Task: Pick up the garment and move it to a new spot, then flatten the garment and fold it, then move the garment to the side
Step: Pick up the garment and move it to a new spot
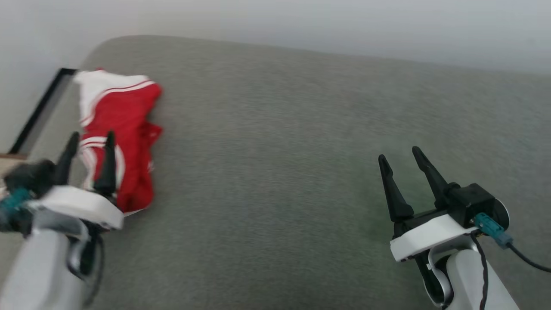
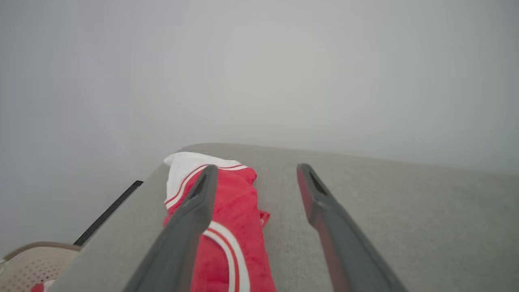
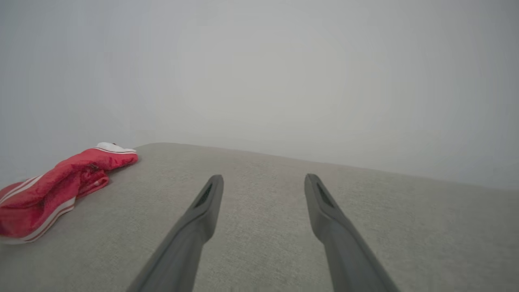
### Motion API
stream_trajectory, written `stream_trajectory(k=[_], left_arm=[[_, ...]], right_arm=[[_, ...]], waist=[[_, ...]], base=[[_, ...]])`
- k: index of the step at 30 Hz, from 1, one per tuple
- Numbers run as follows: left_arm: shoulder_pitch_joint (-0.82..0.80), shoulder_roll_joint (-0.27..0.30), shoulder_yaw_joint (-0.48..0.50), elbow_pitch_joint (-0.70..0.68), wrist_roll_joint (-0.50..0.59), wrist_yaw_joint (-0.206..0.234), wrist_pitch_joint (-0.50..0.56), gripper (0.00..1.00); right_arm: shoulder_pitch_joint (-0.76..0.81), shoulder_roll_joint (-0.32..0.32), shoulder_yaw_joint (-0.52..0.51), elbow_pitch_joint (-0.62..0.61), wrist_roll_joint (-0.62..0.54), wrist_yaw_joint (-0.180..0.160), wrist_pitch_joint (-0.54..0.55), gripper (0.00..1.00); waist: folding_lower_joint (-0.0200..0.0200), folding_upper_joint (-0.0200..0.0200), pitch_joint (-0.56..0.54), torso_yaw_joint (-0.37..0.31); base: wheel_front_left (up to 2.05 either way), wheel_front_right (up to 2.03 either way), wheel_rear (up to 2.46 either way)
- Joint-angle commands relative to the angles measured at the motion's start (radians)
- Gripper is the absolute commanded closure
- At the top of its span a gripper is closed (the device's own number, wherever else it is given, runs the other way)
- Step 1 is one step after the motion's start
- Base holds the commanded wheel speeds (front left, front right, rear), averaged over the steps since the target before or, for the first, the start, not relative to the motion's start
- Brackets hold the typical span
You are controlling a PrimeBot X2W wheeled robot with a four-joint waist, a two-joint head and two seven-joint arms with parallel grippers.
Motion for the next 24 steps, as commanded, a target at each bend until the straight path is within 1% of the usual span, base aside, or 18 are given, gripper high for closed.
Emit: stream_trajectory(k=[1, 3, 6, 10, 13, 15, 16, 19, 21, 24], left_arm=[[-0.025, 0.020, -0.012, 0.017, -0.022, 0.003, 0.008, 0.00], [-0.090, 0.095, -0.036, 0.098, -0.103, 0.003, 0.045, 0.00], [-0.164, 0.189, -0.071, 0.212, -0.217, 0.003, 0.132, 0.00], [-0.218, 0.317, -0.151, 0.306, -0.307, 0.003, 0.251, 0.00], [-0.216, 0.366, -0.208, 0.328, -0.392, 0.002, 0.388, 0.00], [-0.214, 0.420, -0.235, 0.331, -0.434, 0.003, 0.462, 0.00], [-0.215, 0.437, -0.247, 0.331, -0.448, 0.003, 0.488, 0.00], [-0.222, 0.458, -0.274, 0.346, -0.499, 0.003, 0.562, 0.00], [-0.226, 0.472, -0.292, 0.372, -0.499, 0.002, 0.594, 0.00], [-0.230, 0.462, -0.313, 0.417, -0.502, 0.003, 0.618, 0.00]], right_arm=[[-0.016, 0.004, 0.001, -0.005, 0.002, 0.000, -0.005, 0.00], [-0.022, 0.009, 0.000, -0.010, 0.000, 0.000, -0.005, 0.00], [-0.031, 0.016, 0.001, -0.014, 0.001, 0.000, -0.005, 0.00], [-0.042, 0.027, 0.006, -0.022, 0.001, 0.000, -0.005, 0.00], [-0.047, 0.033, 0.002, -0.029, 0.004, 0.000, -0.005, 0.00], [-0.052, 0.036, -0.002, -0.034, 0.002, 0.000, -0.005, 0.00], [-0.054, 0.038, -0.003, -0.037, 0.001, 0.000, -0.005, 0.00], [-0.060, 0.041, -0.003, -0.044, -0.001, 0.000, -0.005, 0.00], [-0.062, 0.041, -0.003, -0.047, -0.002, 0.000, -0.005, 0.00], [-0.071, 0.044, 0.001, -0.051, -0.005, 0.000, -0.005, 0.00]], waist=[[0.0000, -0.0001, 0.046, -0.075], [0.0000, -0.0001, 0.066, -0.118], [0.0000, -0.0001, 0.097, -0.178], [0.0000, -0.0001, 0.134, -0.248], [0.0000, -0.0001, 0.157, -0.287], [0.0000, -0.0001, 0.171, -0.305], [0.0000, -0.0001, 0.179, -0.312], [0.0000, -0.0001, 0.201, -0.327], [0.0000, -0.0001, 0.209, -0.333], [0.0000, -0.0001, 0.217, -0.339]], base=[[0.00, 0.00, 0.00], [0.00, 0.00, 0.00], [0.00, 0.00, 0.00], [0.00, 0.00, 0.00], [0.00, 0.00, 0.00], [0.00, 0.00, 0.00], [0.00, 0.00, 0.00], [0.00, 0.00, 0.00], [0.00, 0.00, 0.00], [0.00, 0.00, 0.00]])
